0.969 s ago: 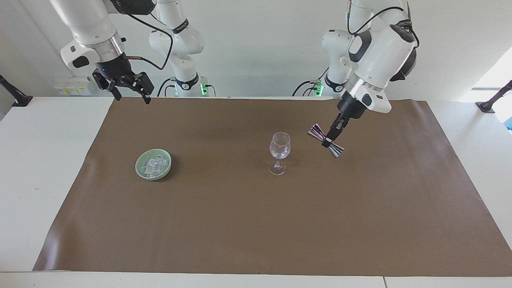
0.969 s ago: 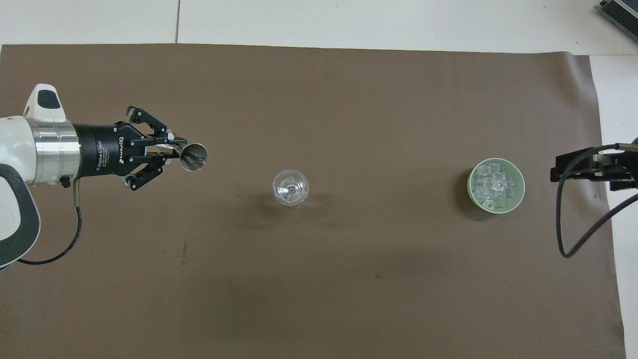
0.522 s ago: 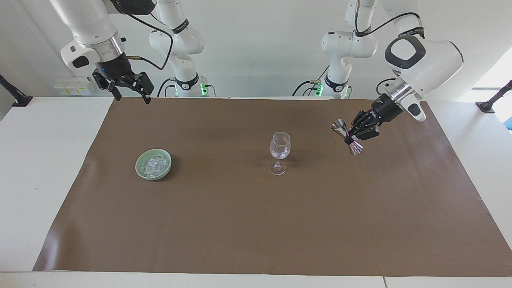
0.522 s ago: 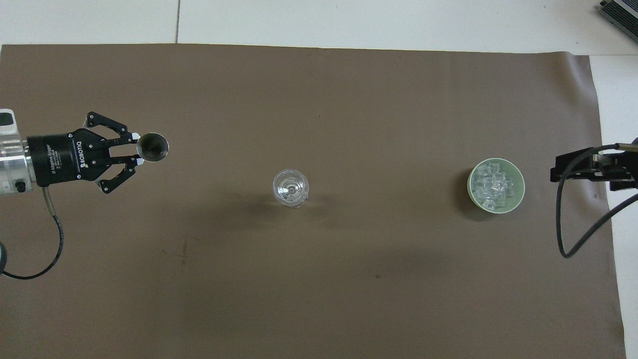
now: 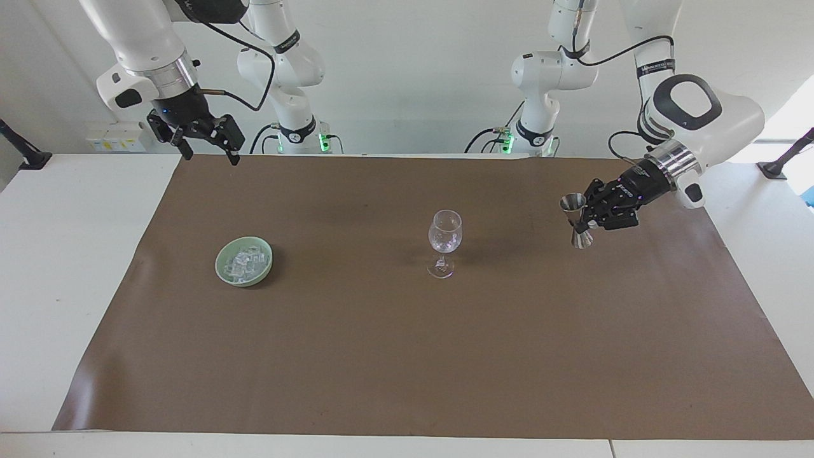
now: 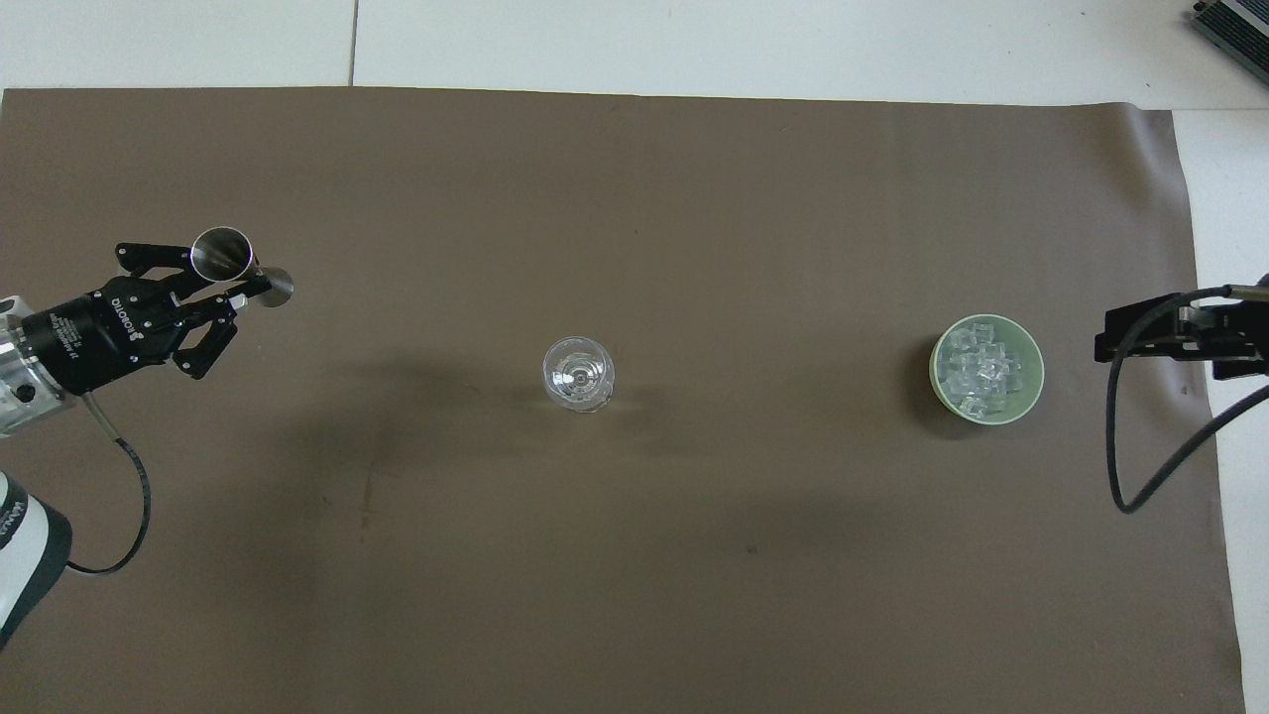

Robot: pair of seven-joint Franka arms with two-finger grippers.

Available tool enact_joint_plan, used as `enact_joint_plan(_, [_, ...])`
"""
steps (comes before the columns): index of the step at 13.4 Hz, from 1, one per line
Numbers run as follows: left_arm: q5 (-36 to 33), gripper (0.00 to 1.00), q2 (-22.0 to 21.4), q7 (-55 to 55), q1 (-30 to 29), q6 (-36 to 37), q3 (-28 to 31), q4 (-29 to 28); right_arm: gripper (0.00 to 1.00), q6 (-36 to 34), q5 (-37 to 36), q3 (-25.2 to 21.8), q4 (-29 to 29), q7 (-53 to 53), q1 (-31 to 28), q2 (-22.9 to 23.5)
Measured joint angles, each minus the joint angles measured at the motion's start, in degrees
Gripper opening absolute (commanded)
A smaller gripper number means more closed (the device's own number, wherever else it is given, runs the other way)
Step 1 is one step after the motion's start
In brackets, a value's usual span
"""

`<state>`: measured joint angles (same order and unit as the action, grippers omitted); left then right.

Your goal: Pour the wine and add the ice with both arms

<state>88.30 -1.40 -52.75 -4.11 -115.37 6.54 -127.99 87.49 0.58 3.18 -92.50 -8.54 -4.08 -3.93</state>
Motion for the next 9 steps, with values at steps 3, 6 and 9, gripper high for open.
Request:
enact_joint_plan(3, [2.29, 0.00, 1.35, 2.46, -2.32, 0.60, -0.04, -1.47, 1.00, 0.00, 0.00, 0.00, 0.00, 0.00, 0.00, 0.00])
enact_joint_plan(6, [2.99, 0.00, 3.90, 6.78, -5.82, 5.10, -0.05, -1.62, 1.00, 0.00, 0.00, 0.00, 0.00, 0.00, 0.00, 0.00])
enact_joint_plan(9, [3.12, 0.00, 6.21, 12.09, -8.40, 7.91, -0.04, -3.23, 1.00, 0.00, 0.00, 0.00, 0.00, 0.00, 0.00, 0.00])
